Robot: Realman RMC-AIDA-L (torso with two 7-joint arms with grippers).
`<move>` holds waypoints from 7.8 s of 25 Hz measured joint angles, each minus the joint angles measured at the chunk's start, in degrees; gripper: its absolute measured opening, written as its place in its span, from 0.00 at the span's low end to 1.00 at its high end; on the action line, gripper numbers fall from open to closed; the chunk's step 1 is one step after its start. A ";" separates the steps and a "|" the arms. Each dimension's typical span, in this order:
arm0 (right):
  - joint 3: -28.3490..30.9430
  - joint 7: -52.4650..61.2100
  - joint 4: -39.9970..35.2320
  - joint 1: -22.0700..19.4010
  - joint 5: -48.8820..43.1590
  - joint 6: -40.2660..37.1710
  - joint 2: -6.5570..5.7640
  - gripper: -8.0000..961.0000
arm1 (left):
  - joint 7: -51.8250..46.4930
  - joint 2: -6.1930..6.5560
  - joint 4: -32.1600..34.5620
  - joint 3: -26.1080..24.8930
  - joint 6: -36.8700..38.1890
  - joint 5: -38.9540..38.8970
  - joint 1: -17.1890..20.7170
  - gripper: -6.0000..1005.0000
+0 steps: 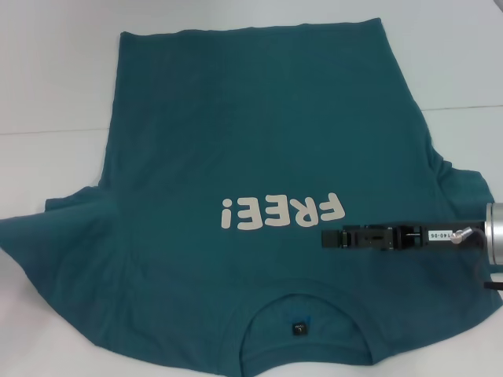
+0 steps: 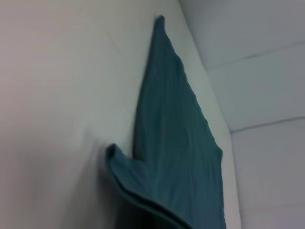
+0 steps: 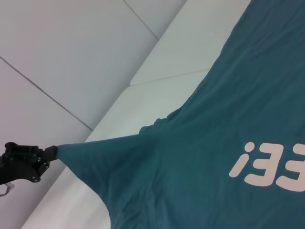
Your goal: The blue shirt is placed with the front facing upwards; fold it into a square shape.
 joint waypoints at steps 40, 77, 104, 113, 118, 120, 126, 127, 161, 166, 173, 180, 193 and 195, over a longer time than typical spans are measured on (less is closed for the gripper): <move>0.59 -0.53 1.67 -0.35 -0.27 2.01 0.00 0.98 | -3.33 -3.71 -3.62 35.62 -11.40 0.65 -15.72 0.00; 0.59 -0.52 1.67 -0.52 0.02 3.60 -0.19 0.98 | -12.19 -2.20 -9.68 22.92 -28.01 4.01 -13.06 0.75; 0.59 -0.53 1.66 -0.79 -0.05 3.81 -0.18 0.98 | -7.96 -2.52 -11.30 26.72 -37.18 5.76 -14.10 0.75; 0.59 -0.53 1.67 -0.88 -0.17 4.08 -0.18 0.98 | -7.11 -2.41 -12.85 26.71 -37.38 5.85 -15.15 0.75; 0.59 -0.53 1.67 -1.01 -0.18 4.11 -0.18 0.98 | -6.94 -2.42 -12.67 26.39 -37.77 5.86 -14.97 0.75; 0.59 -0.52 1.66 -1.10 -0.18 4.12 -0.18 0.98 | -6.93 -2.43 -12.62 26.39 -37.96 5.86 -14.90 0.75; 0.59 -0.53 1.66 -1.24 -0.07 4.12 -0.18 0.98 | -6.85 -2.41 -12.77 26.66 -38.55 6.27 -15.06 0.75; 0.59 -0.53 1.66 -1.24 -0.05 4.12 -0.18 0.98 | -6.85 -2.43 -12.78 26.67 -38.63 6.53 -15.10 0.75; 0.59 -0.52 1.67 -1.22 0.00 4.55 -0.27 0.98 | -4.66 -2.58 -13.42 27.61 -35.37 5.44 -16.78 0.75; 0.59 -0.53 1.67 -1.26 -0.01 4.55 -0.27 0.98 | -4.88 -2.58 -12.29 27.65 -36.76 5.91 -16.09 0.75; 0.59 -0.53 1.67 -1.48 -0.01 4.54 -0.27 0.98 | -4.85 -2.62 -11.51 27.88 -38.68 6.41 -15.01 0.75; 0.59 -0.53 1.67 -1.49 -0.01 4.55 -0.27 0.98 | -4.53 -2.87 -11.72 28.08 -39.76 6.53 -14.82 0.75; 0.59 -0.53 1.67 -1.49 0.00 4.55 -0.27 0.98 | -4.39 -2.88 -13.74 28.86 -40.44 7.18 -16.08 0.74; 0.59 -0.53 1.67 -1.49 0.00 4.57 -0.27 0.98 | -4.38 -2.92 -13.75 29.06 -40.46 7.18 -16.11 0.72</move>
